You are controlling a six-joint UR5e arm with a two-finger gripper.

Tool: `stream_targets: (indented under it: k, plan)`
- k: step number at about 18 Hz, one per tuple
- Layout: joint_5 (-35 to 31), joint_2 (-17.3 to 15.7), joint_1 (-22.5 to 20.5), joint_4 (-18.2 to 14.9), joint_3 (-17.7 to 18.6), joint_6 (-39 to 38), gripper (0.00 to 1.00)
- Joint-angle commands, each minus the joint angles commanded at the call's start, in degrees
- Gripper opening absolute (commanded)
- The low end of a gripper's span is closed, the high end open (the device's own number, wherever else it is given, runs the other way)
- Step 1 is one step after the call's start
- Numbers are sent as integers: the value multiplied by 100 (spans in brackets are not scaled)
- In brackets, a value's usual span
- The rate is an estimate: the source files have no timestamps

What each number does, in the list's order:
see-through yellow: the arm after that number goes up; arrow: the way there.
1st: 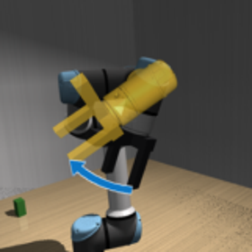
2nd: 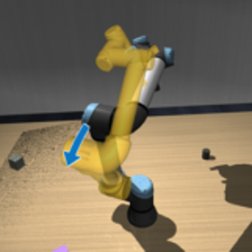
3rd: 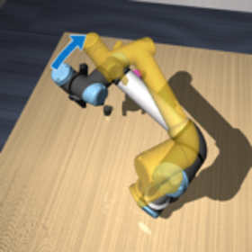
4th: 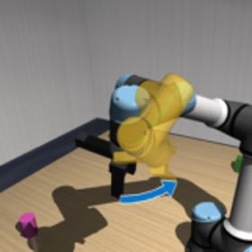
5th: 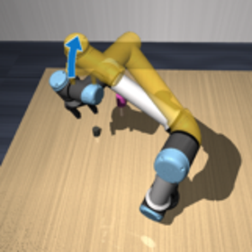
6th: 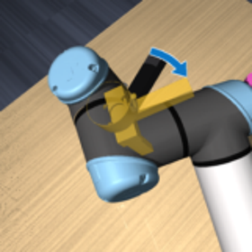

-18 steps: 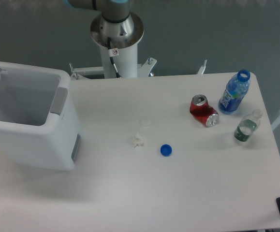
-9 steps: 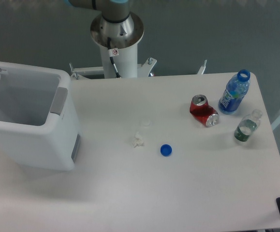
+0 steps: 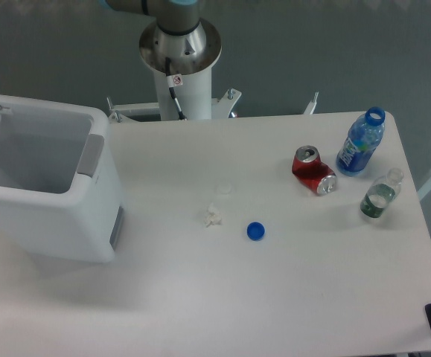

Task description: Close the trash can

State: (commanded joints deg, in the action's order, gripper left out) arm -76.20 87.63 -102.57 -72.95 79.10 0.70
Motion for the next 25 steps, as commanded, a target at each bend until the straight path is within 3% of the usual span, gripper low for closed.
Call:
stream_targets:
  k: [25]
  plan:
    - [-361,26,-88,0,-26,0,12]
